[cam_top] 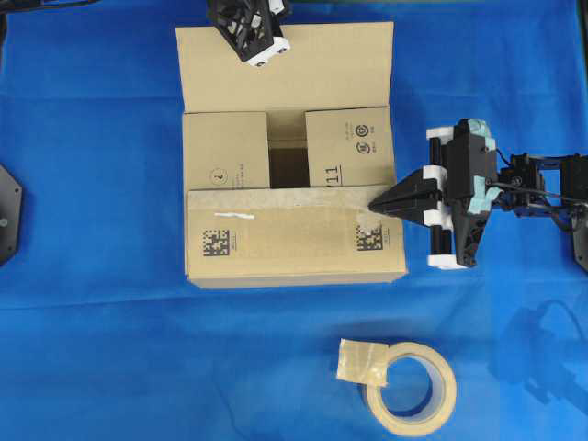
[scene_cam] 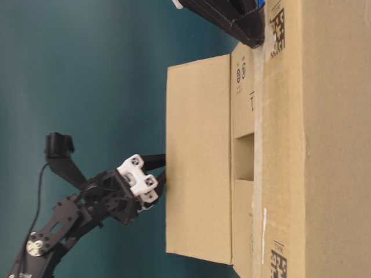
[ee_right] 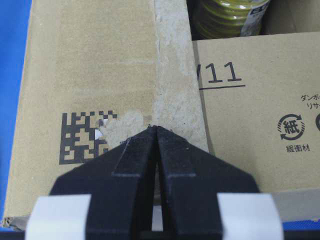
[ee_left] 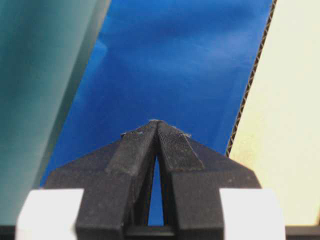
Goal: Close the cardboard box.
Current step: 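Move the left gripper up behind the box to the back flap, then fold the back flap forward over the box with the left gripper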
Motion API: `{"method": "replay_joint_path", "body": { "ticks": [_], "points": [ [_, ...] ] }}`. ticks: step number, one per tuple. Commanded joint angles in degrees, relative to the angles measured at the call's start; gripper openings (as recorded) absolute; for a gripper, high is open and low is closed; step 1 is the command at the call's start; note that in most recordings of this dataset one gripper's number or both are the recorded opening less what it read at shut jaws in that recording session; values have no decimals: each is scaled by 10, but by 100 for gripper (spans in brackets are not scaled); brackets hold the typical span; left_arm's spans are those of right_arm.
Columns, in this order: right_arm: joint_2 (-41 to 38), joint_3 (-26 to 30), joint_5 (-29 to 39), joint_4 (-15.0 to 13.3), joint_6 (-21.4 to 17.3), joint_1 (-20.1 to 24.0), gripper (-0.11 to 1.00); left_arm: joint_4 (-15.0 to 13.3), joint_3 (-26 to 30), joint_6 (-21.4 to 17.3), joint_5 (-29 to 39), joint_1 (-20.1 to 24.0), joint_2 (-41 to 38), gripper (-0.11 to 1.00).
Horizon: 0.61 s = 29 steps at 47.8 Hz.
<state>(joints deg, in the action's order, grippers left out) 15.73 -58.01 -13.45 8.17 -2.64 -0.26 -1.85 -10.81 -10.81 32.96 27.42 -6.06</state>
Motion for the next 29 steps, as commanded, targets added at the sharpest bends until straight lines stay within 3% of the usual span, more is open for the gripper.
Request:
{"method": "replay_joint_path", "body": {
  "ticks": [1, 17, 29],
  "points": [
    [2, 7, -7, -1, 1, -2, 0, -1, 11, 4, 11, -17, 27, 0],
    [3, 7, -8, -1, 2, -8, 0, -1, -26, 26, 22, -77, 55, 0],
    [3, 7, -10, -1, 2, -11, 0, -1, -60, 72, 21, -125, 71, 0]
  ]
}}
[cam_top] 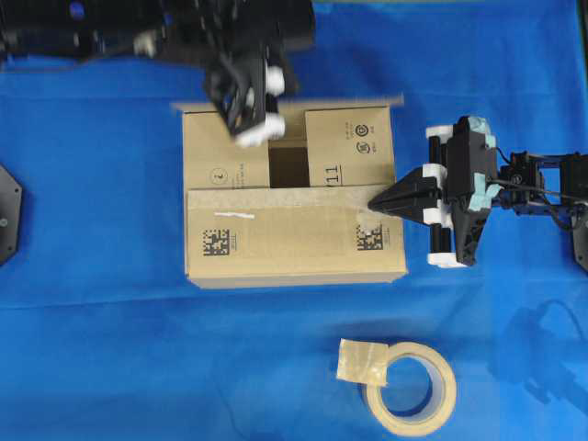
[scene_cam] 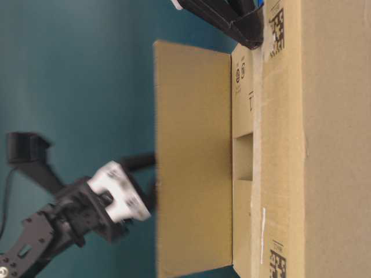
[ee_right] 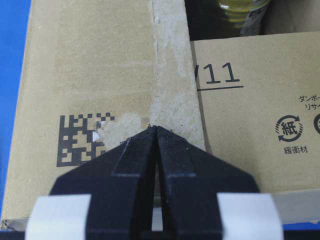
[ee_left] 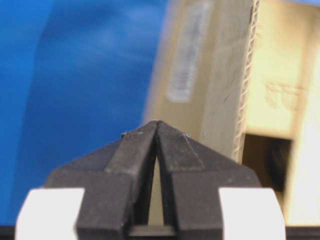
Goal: Close the cardboard box.
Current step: 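Fold the back flap forward over the box with the left gripper, then press the closed top flaps down with both grippers along the seam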
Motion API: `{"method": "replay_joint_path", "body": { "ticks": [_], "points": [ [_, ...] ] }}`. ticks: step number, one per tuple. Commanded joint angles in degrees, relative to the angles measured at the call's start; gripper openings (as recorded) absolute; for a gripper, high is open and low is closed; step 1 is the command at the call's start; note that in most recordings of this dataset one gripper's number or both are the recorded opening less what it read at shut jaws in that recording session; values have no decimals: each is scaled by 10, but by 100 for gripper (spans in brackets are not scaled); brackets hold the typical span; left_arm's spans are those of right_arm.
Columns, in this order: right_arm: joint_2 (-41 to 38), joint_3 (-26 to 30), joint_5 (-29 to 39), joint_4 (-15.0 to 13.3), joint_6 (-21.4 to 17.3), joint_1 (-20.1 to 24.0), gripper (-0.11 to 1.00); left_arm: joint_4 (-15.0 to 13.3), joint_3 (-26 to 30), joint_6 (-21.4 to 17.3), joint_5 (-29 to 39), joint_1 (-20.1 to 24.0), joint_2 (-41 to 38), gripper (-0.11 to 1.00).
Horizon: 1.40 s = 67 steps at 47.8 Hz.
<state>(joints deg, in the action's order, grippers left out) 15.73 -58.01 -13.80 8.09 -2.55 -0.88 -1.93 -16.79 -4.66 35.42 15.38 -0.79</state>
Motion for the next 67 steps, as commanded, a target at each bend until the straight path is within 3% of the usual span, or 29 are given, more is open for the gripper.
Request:
{"method": "replay_joint_path", "body": {
  "ticks": [1, 19, 35, 67],
  "points": [
    [3, 7, -7, -1, 1, -5, 0, 0, -3, 14, -4, -7, 19, 0],
    [8, 6, -8, -1, 3, -9, 0, 0, -68, 65, -57, -56, 35, 0],
    [9, 7, -8, -1, 3, -13, 0, 0, -146, 110, -153, -64, 38, 0],
    [9, 2, -5, 0, 3, -39, 0, 0, -198, 114, -235, -77, 69, 0]
  ]
}}
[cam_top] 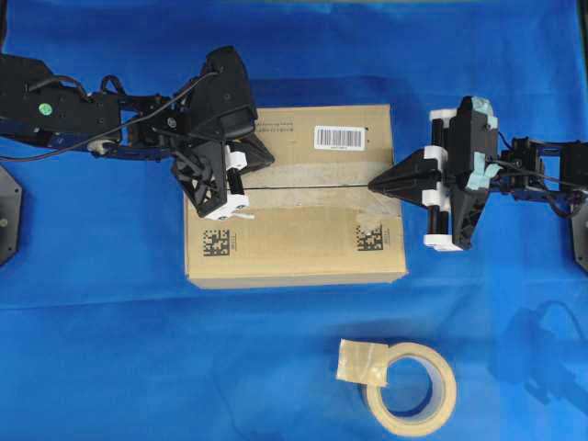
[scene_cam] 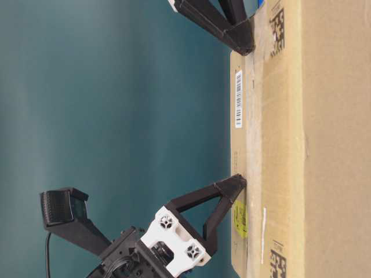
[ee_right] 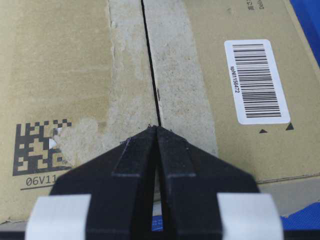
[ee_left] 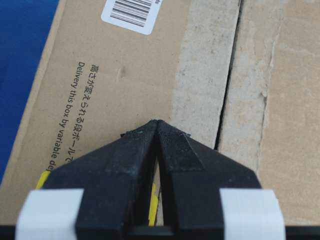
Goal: Close the cardboard box.
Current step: 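Press the closed top flaps down with both grippers along the seam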
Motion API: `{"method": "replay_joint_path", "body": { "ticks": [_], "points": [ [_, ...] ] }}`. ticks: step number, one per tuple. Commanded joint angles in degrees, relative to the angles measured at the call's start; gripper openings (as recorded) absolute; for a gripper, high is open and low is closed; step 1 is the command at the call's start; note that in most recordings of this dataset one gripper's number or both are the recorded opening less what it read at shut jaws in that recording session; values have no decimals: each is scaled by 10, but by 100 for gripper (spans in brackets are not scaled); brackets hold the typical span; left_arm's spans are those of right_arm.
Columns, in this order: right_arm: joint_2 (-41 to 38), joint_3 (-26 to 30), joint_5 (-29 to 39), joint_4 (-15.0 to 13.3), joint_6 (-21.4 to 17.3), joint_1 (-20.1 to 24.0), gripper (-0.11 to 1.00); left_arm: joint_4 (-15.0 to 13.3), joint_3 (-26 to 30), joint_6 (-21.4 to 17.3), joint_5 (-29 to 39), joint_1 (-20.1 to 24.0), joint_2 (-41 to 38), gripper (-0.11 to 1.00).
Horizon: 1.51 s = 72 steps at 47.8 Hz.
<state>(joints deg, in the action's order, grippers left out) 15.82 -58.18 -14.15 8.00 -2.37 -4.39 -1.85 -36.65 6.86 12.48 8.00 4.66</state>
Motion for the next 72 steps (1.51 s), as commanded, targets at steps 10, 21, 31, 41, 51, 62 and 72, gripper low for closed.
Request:
{"method": "replay_joint_path", "body": {
  "ticks": [10, 21, 31, 41, 51, 62, 72],
  "points": [
    [7, -1, -2, 1, 0, -9, 0, -1, -9, -2, -20, -11, 19, 0],
    [8, -4, -2, 3, -2, -15, 0, -2, -30, -1, -53, -22, 33, 0],
    [8, -5, -2, 4, -2, -15, 0, -1, -81, -10, -142, -25, 66, 0],
    [7, -4, -3, 3, -2, -15, 0, -1, -185, -10, -345, -37, 119, 0],
    [4, -3, -4, 3, -2, -15, 0, -1, -271, -11, -502, -63, 121, 0],
    [4, -2, -4, 4, -3, -15, 0, -1, -292, -12, -532, -66, 95, 0],
    [4, -2, -4, 4, -5, -15, 0, -3, -292, -18, -533, -61, 62, 0]
  ]
}}
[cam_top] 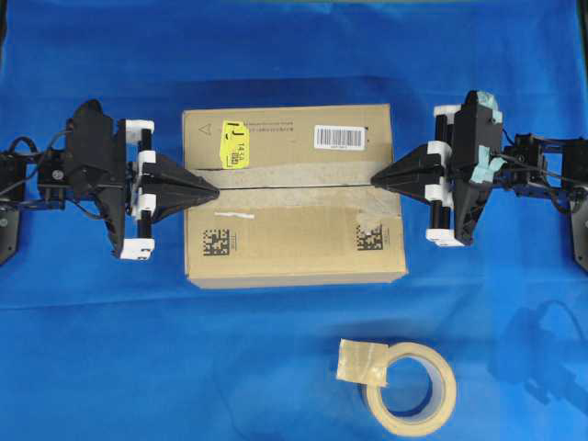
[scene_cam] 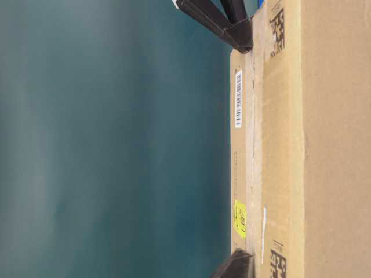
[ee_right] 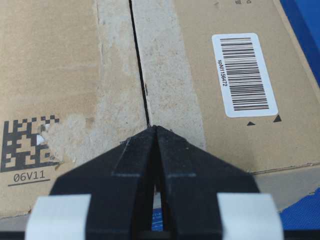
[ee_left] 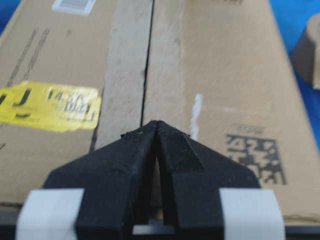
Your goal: Close the cardboard box.
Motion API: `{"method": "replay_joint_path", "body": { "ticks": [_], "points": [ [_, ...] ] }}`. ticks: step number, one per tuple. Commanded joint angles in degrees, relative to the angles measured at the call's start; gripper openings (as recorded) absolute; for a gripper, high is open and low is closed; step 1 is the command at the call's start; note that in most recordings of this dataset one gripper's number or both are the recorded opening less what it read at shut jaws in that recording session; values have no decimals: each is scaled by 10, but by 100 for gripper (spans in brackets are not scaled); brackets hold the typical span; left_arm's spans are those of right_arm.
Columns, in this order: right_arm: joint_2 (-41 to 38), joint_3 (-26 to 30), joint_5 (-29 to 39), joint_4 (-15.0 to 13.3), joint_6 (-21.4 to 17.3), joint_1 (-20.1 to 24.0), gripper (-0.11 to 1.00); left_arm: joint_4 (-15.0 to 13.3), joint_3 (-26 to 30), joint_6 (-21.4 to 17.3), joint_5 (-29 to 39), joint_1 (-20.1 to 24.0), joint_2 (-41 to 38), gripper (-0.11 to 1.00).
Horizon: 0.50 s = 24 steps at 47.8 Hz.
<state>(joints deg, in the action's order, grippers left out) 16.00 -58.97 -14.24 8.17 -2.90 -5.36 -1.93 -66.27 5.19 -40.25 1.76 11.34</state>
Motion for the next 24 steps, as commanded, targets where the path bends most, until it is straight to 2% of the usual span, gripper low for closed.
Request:
{"method": "replay_joint_path", "body": {
  "ticks": [1, 24],
  "points": [
    [2, 6, -4, 2, 0, -5, 0, -2, 5, -3, -6, 2, -8, 0],
    [2, 5, -4, 2, 0, -5, 0, -3, 7, -4, -13, 14, -33, 0]
  ]
}}
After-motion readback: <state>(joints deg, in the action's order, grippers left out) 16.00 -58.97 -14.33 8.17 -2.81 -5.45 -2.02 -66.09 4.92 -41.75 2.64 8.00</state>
